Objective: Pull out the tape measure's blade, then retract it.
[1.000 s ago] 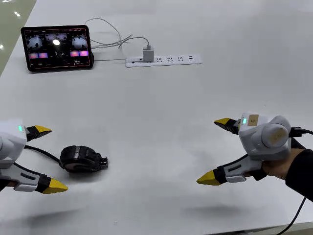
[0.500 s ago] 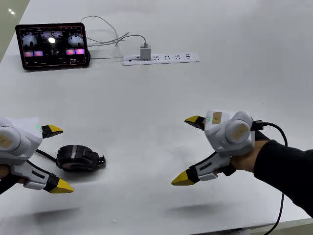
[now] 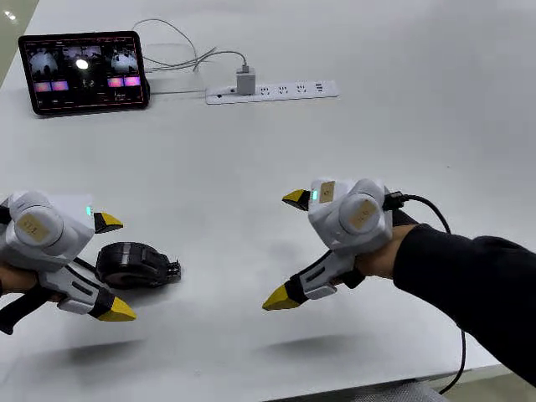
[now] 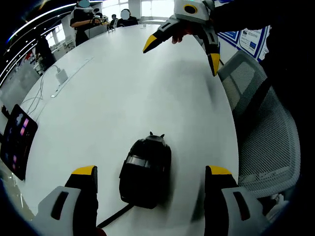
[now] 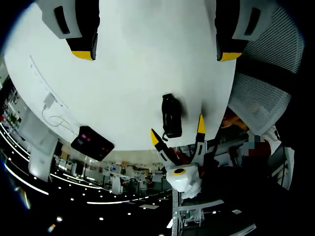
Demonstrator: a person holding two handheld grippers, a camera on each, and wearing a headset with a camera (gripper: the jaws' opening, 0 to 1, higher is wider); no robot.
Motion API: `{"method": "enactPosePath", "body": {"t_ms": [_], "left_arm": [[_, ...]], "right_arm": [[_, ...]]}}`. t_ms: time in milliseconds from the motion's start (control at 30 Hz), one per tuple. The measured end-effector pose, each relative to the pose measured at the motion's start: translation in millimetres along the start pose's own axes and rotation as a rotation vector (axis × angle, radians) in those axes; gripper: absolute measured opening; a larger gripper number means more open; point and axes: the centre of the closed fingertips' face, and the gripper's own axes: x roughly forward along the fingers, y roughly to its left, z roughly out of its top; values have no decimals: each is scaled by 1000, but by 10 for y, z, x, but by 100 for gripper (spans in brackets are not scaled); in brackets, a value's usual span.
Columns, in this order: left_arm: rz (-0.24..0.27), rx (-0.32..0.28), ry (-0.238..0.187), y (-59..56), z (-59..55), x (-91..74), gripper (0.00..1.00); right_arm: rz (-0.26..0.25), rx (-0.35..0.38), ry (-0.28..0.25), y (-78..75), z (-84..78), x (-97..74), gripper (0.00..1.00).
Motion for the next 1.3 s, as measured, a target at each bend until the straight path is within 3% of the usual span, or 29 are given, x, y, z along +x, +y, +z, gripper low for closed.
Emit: {"method": "enactPosePath", "body": {"t_ms": [100,333,533,833,933,1067,1100,1133,1200,1233,1300], "left_arm": [[3,11,-3,25,-3,23,84],[6,3,8,41,-24,52,74],[-4,10,14,8,-17,86,69],[-14,23,18,-10,-6,115,62],[-9,22,25,4,-17,123,60],[-3,49,42,-2,-36,118,51],[17,95,59,32,-60,113,48],[24,103,75,39,-89,115,44],[50,115,71,87,-86,113,36],[31,122,69,63,-81,118,35],[42,111,72,77,-86,116,34]], "right_arm": [[29,14,-6,41,-11,133,99],[42,19,-15,87,76,333,99],[41,-41,-49,85,216,497,100],[62,-71,-108,120,378,628,99],[68,-59,-93,134,363,689,99],[80,-63,-107,154,388,723,99],[77,-71,-107,153,393,737,99],[79,-73,-107,156,396,742,99],[84,-74,-108,167,412,757,99],[86,-78,-107,172,417,763,99],[90,-83,-101,176,423,788,99]]}}
